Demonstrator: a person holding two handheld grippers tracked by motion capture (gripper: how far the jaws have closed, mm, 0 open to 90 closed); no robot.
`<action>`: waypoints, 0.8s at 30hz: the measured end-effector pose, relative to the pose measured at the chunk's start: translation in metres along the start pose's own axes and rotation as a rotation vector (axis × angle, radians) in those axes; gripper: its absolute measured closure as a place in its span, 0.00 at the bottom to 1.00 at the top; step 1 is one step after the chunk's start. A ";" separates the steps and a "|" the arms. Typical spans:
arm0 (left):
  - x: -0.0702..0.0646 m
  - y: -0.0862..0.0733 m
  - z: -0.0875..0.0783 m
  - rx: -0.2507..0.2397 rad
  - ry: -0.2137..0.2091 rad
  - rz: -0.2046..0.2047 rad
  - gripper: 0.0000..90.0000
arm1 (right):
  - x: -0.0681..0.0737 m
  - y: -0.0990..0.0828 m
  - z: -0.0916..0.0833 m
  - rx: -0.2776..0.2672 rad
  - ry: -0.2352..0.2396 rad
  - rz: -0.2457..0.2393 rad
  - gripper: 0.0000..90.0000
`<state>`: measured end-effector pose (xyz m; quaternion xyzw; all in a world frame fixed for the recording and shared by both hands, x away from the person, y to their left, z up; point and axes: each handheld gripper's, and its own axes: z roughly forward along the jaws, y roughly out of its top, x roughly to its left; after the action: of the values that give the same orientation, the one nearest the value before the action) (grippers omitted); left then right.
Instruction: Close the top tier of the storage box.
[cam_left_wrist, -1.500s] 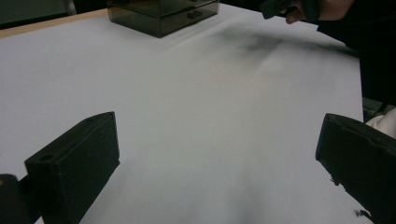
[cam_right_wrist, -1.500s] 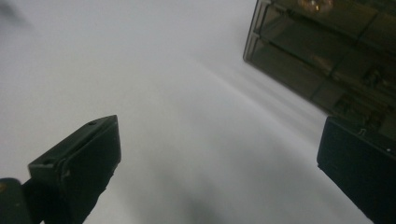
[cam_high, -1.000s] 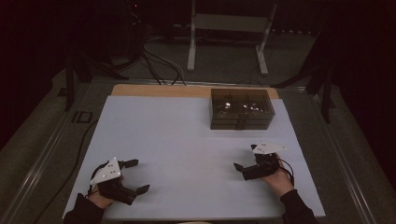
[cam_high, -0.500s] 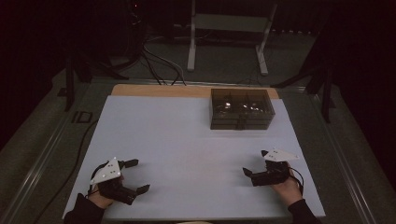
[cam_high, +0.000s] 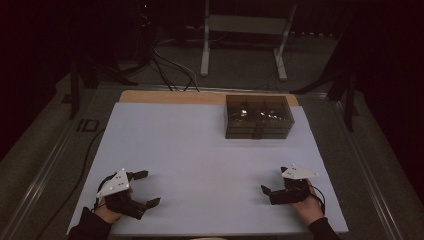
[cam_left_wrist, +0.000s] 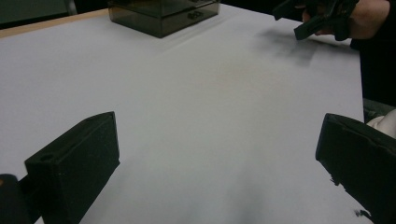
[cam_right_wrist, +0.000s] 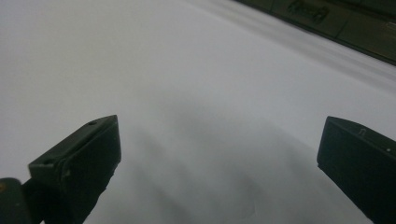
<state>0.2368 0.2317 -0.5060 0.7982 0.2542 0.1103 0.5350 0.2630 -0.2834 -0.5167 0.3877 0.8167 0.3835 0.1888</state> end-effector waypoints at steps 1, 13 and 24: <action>0.000 0.000 0.000 -0.001 -0.001 0.000 0.01 | 0.000 0.000 0.002 0.002 0.007 0.002 0.00; 0.000 0.000 0.000 -0.007 -0.005 -0.008 0.01 | -0.004 0.000 0.003 -0.044 0.026 0.035 0.00; 0.000 0.000 0.000 -0.006 -0.005 -0.008 0.01 | -0.001 0.000 0.001 -0.045 0.040 0.019 0.00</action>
<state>0.2369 0.2320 -0.5061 0.7956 0.2558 0.1069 0.5386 0.2644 -0.2830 -0.5173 0.3836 0.8077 0.4112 0.1774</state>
